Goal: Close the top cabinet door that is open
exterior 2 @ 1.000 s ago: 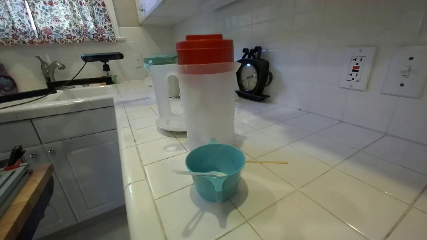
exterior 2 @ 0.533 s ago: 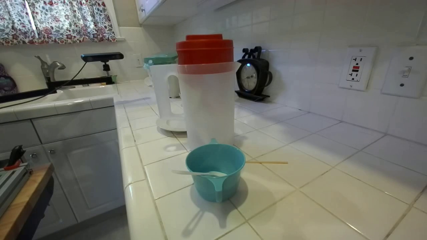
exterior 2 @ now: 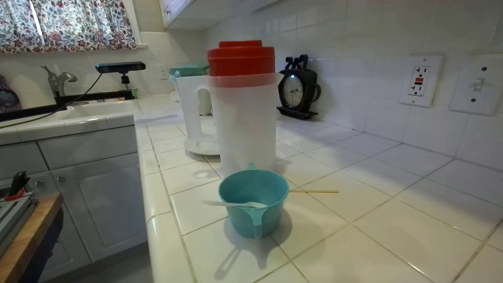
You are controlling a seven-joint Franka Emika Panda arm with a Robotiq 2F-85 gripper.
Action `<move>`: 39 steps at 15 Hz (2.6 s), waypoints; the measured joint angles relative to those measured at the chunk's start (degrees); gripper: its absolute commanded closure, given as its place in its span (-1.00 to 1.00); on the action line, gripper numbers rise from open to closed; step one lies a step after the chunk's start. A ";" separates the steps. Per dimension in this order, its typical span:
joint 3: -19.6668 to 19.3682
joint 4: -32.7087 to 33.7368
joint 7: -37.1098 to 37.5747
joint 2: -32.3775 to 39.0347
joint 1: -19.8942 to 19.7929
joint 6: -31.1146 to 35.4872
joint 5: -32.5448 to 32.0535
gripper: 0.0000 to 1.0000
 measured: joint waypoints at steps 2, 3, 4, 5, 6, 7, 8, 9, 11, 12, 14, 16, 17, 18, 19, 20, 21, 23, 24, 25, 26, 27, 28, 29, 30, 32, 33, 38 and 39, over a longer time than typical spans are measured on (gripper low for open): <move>-0.03 0.24 -1.11 0.20 1.11 0.00 1.42 -1.00; -0.01 0.32 -1.55 0.43 1.65 0.00 2.14 -1.00; 0.02 0.40 -1.86 0.73 2.17 0.04 2.78 -1.00; 0.05 0.45 -2.21 1.09 2.68 0.12 3.46 -1.00; 0.08 0.51 -2.56 1.51 3.13 0.31 4.04 -1.00; 0.10 0.60 -2.87 1.95 3.48 0.48 4.61 -1.00; 0.10 0.67 -3.31 2.42 3.76 0.79 5.13 -1.00; 0.10 0.71 -3.69 2.90 3.95 1.25 5.70 -1.00; 0.09 0.74 -4.13 3.85 4.07 2.47 6.37 -1.00; 0.09 0.75 -4.47 4.29 4.08 3.11 6.75 -1.00; 0.08 0.77 -4.95 5.02 4.09 4.88 7.16 -1.00; 0.08 0.78 -5.23 5.46 4.14 7.05 7.43 -1.00; 0.11 0.78 -5.26 5.64 4.25 8.26 7.49 -1.00; 0.13 0.78 -5.26 5.78 4.43 9.22 7.50 -1.00; 0.16 0.78 -5.26 5.88 4.67 9.92 7.50 -1.00; 0.20 0.78 -5.26 5.90 4.80 10.44 7.50 -1.00; 0.25 0.78 -5.26 5.89 4.82 10.83 7.50 -1.00; 0.26 0.78 -5.26 5.85 4.77 11.71 7.49 -1.00; 0.24 0.79 -5.26 5.77 4.65 11.96 7.44 -1.00; 0.23 0.83 -5.26 5.67 4.45 12.01 7.30 -1.00; 0.19 0.88 -5.26 5.58 4.21 12.01 7.13 -1.00; 0.13 0.95 -5.26 5.52 3.88 12.01 6.99 -1.00; 0.11 0.98 -5.26 5.48 3.58 12.01 6.94 -1.00; 0.10 0.98 -5.26 5.44 3.16 12.01 6.74 -1.00; 0.08 0.98 -5.26 5.37 2.71 11.87 6.57 -1.00; 0.09 0.97 -5.26 4.98 2.26 11.48 6.04 -1.00; 0.10 0.97 -5.26 4.80 2.13 11.32 5.65 -1.00; 0.10 1.04 -5.26 3.34 0.39 9.47 2.60 -1.00; 0.09 1.13 -5.26 3.00 -0.23 8.96 1.89 -1.00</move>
